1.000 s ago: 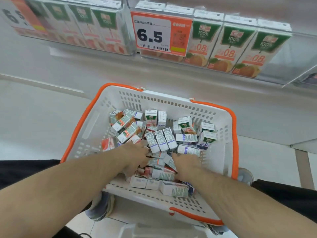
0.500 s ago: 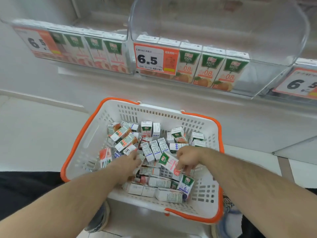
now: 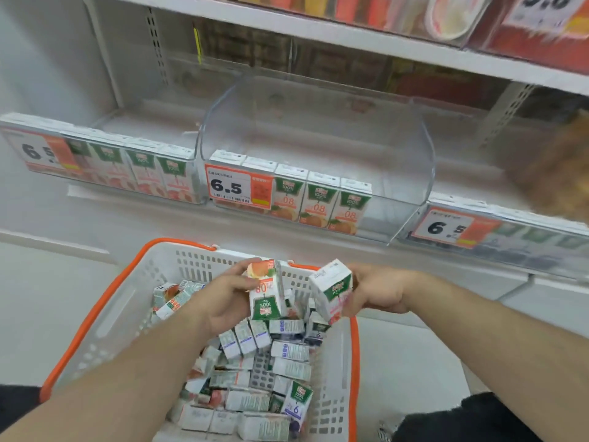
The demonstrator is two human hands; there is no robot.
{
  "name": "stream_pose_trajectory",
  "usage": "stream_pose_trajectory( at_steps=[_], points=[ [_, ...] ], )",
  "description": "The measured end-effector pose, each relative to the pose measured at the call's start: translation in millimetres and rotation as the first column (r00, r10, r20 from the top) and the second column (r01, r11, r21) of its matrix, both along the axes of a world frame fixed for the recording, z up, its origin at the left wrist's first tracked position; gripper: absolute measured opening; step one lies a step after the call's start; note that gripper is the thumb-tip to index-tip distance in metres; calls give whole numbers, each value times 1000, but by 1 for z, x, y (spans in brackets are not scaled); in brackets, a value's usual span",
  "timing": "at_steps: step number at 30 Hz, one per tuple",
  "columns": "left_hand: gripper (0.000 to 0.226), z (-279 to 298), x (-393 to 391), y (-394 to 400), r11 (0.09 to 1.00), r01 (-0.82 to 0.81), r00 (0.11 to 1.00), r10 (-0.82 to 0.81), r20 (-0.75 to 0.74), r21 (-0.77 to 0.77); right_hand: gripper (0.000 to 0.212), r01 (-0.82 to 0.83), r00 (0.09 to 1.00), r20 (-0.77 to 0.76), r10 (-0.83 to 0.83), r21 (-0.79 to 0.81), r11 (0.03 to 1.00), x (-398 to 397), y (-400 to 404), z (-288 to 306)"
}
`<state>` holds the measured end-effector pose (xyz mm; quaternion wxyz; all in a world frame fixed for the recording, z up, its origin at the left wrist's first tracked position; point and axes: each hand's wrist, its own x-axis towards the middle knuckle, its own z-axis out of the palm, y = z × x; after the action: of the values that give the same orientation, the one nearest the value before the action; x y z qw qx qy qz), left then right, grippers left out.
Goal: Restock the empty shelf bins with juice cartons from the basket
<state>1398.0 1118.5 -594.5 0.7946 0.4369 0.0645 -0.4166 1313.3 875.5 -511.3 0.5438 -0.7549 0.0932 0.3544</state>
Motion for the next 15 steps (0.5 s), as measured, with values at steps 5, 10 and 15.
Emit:
stream_pose_trajectory(
  at_steps=[5, 10, 15],
  points=[
    [45, 18, -6, -36, 980, -111, 985, 86, -152, -165, 55, 287, 950, 84, -301, 148, 947, -23, -6, 0],
    [27, 40, -19, -66, 997, -57, 997, 60, -59, 47, 56, 399, 891, 147, -430, 199, 895, -41, -6, 7],
    [23, 61, -33, -81, 866, 51, 772, -350, 530, 497, 59, 527, 797, 171, -580, 271, 805, -48, -11, 17]
  ],
)
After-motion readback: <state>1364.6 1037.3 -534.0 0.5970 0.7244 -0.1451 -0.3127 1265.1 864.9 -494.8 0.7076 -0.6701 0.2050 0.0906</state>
